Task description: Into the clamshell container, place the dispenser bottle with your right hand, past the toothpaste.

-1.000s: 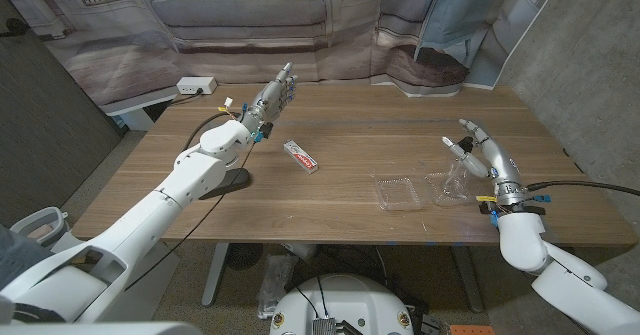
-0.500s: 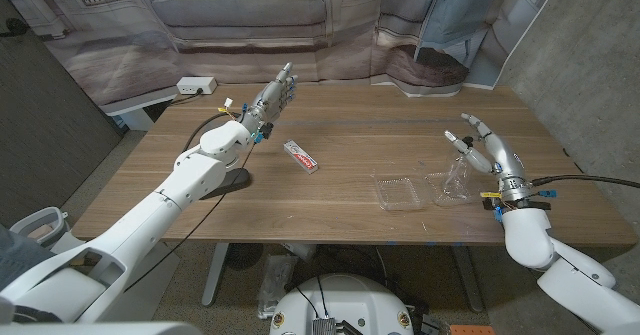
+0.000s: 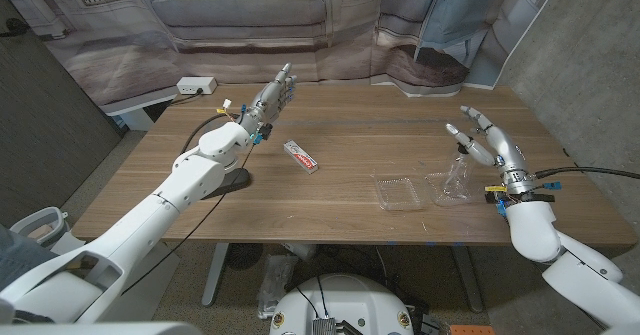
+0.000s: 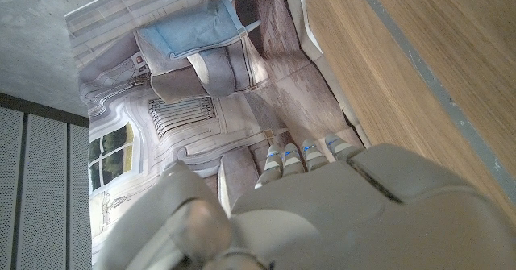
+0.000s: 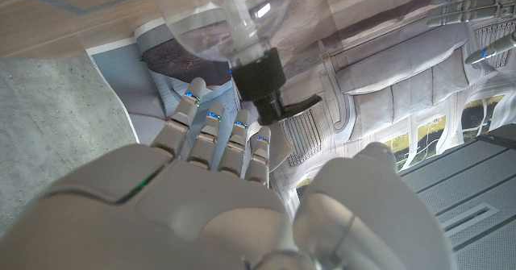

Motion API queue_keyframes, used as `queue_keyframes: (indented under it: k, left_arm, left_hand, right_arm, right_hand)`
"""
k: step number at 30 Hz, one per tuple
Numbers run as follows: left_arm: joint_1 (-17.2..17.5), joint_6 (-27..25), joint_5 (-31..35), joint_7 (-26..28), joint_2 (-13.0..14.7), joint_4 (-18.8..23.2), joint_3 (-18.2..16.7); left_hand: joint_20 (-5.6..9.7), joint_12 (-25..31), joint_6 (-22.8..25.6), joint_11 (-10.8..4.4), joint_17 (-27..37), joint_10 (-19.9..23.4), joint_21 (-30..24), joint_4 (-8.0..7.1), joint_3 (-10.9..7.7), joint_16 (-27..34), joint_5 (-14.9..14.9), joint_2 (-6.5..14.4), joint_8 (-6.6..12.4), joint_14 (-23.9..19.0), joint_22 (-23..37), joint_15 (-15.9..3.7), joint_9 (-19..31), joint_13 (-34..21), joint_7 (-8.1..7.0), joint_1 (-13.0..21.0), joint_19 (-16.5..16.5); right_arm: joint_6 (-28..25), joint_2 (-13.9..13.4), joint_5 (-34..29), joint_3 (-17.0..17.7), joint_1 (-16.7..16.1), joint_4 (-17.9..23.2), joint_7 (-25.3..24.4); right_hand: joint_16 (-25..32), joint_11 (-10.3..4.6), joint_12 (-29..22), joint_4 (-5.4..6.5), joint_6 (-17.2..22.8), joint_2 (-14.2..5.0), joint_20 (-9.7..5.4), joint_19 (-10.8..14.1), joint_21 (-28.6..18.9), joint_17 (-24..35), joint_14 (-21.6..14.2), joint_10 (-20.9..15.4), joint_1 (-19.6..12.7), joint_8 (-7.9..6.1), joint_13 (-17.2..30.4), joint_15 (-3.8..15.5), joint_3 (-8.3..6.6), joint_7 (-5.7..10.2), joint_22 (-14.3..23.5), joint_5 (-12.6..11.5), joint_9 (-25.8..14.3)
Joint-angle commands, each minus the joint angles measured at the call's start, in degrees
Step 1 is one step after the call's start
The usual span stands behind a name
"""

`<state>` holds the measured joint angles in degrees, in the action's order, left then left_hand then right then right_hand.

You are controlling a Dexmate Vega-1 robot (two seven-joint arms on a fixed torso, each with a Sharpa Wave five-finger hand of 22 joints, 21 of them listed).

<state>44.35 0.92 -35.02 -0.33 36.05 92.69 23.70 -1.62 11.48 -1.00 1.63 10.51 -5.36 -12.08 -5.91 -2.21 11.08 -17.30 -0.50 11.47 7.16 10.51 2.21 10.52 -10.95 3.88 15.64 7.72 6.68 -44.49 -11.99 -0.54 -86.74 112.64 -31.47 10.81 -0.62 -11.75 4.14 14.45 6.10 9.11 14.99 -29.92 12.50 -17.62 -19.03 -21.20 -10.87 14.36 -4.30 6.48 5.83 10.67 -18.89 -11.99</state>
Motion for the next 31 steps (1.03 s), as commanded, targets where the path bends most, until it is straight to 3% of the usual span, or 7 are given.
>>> queue_keyframes:
  k: [1, 31]
  left_arm:
    - [1.4, 0.4, 0.0, 0.9, 0.8, 1.5, -0.6]
    - [6.7, 0.9, -0.8, 3.3, 3.1, 6.4, -3.0]
  left_hand:
    - [-0.47, 0.2, 0.1, -0.16, 0.2, -0.1, 0.2, 0.01, 0.34, -0.2, 0.0, 0.5, 0.00, 0.4, 0.2, 0.16, 0.3, 0.0, 0.20, 0.0, 0.1]
    - [-0.42, 0.2, 0.1, -0.16, 0.2, -0.1, 0.2, 0.03, 0.67, -0.2, 0.0, 0.6, -0.01, 0.4, 0.2, 0.09, 0.3, 0.0, 0.07, 0.1, 0.0]
  right_arm:
    - [1.6, 0.6, 0.6, 1.4, 0.8, 0.2, 2.4]
    - [3.6, 2.4, -1.8, 3.3, 2.1, 1.6, 4.8]
  right_hand:
    - [0.4, 0.07, -0.7, 0.33, 0.8, -0.18, -0.01, 0.0, 0.4, 0.0, -0.7, -0.8, 0.6, -0.58, 0.0, -0.35, 0.62, 0.00, 0.0, -0.6, -0.2]
    - [0.7, -0.17, -1.4, 1.07, 2.0, -1.17, -0.33, 0.1, 1.0, -0.3, -1.3, -1.9, 1.6, -1.06, -0.4, 0.20, 0.92, 0.14, 0.0, -1.0, 0.0]
